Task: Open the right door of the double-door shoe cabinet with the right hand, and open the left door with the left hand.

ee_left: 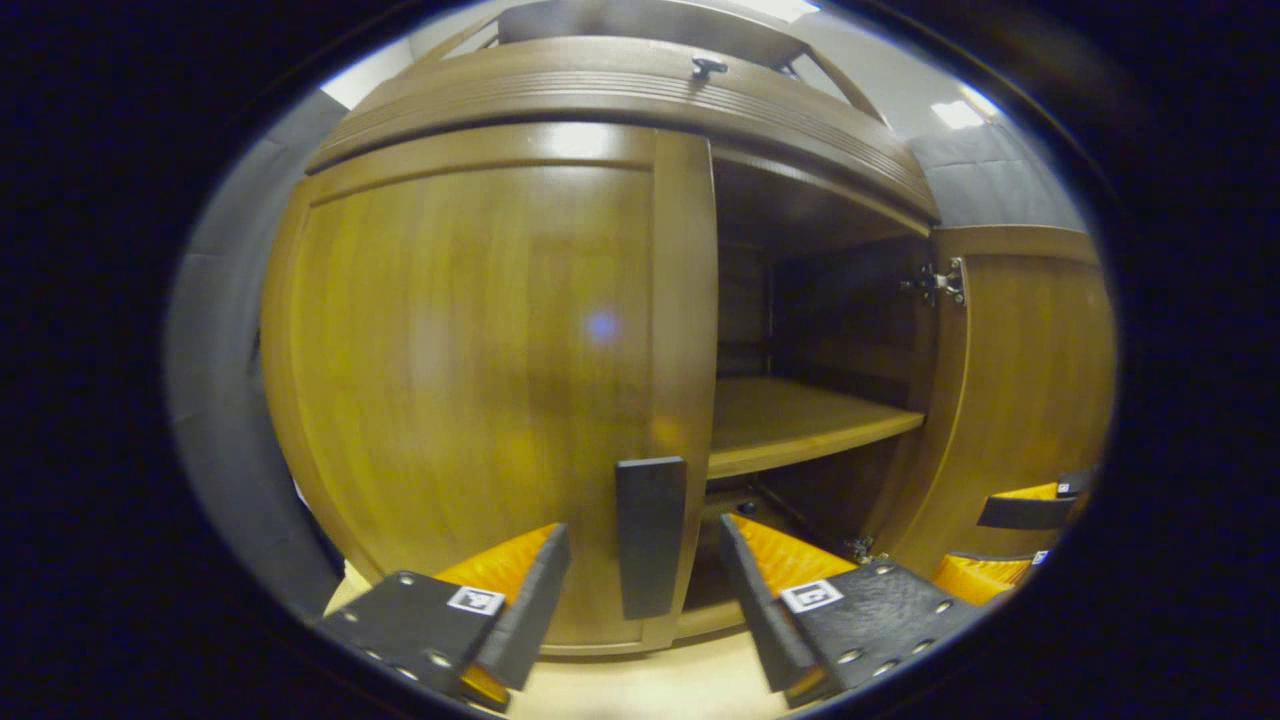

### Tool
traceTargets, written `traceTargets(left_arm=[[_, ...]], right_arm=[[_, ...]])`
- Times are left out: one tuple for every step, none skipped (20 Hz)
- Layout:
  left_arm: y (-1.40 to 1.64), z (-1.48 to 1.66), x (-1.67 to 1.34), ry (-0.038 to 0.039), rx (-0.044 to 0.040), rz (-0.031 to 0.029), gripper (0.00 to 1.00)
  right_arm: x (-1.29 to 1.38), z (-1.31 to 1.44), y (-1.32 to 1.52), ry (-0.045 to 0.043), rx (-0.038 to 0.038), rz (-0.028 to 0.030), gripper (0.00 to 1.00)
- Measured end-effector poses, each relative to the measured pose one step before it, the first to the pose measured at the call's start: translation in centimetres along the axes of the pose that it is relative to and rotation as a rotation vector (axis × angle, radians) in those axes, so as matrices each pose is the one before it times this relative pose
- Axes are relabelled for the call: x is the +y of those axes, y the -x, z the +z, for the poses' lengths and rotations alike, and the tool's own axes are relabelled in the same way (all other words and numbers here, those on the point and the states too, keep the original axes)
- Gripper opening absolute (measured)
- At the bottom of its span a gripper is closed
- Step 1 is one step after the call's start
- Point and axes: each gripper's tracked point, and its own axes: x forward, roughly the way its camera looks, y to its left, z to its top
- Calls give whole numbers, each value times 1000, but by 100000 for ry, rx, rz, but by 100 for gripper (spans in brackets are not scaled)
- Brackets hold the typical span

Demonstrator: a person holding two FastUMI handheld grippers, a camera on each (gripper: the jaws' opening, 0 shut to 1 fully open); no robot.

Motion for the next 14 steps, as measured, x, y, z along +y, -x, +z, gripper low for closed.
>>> traceTargets(left_arm=[[-355, -160, 280, 655, 646, 1492, 72], [-282, -139, -88, 1370, 782, -10, 61], [-217, -306, -121, 1445, 789, 86, 62], [-247, 2, -128, 1034, 435, 7, 61], [-396, 23, -610, 661, 491, -2774, 54], [-819, -293, 104, -845, 939, 787, 46], [561, 159, -344, 200, -863, -852, 38], [-16, -42, 16, -145, 510, 78, 31], [291, 0, 164, -73, -190, 333, 29], [-80, -54, -98, 253, 246, 703, 28], [44, -16, -2, -1231, 398, 1056, 26], [-277, -175, 54, 47, -165, 1472, 24], [371, 210, -68, -333, -72, 1129, 20], [-651, 14, -18, 1663, -1243, 520, 15]], right_arm=[[60, 111, -112, 502, -92, 1176, 97], [136, 2, -173, 404, 198, 1246, 97], [-117, 18, -86, 473, -28, 623, 97], [-76, 99, -110, 273, -48, 497, 97], [-31, 11, -146, -145, -52, 454, 97], [98, 34, -114, -60, 0, 811, 97], [35, -101, -105, 451, 211, 807, 97], [-5, 78, -70, 583, -134, 617, 97], [-94, 79, -171, 450, -79, 919, 97], [33, 27, -154, 225, 25, 688, 97], [73, 39, -45, -23, -90, 519, 97], [47, 132, -42, -265, -132, 434, 97], [27, 109, -137, -350, 44, 198, 97], [45, 127, -151, -134, 359, 151, 97]])
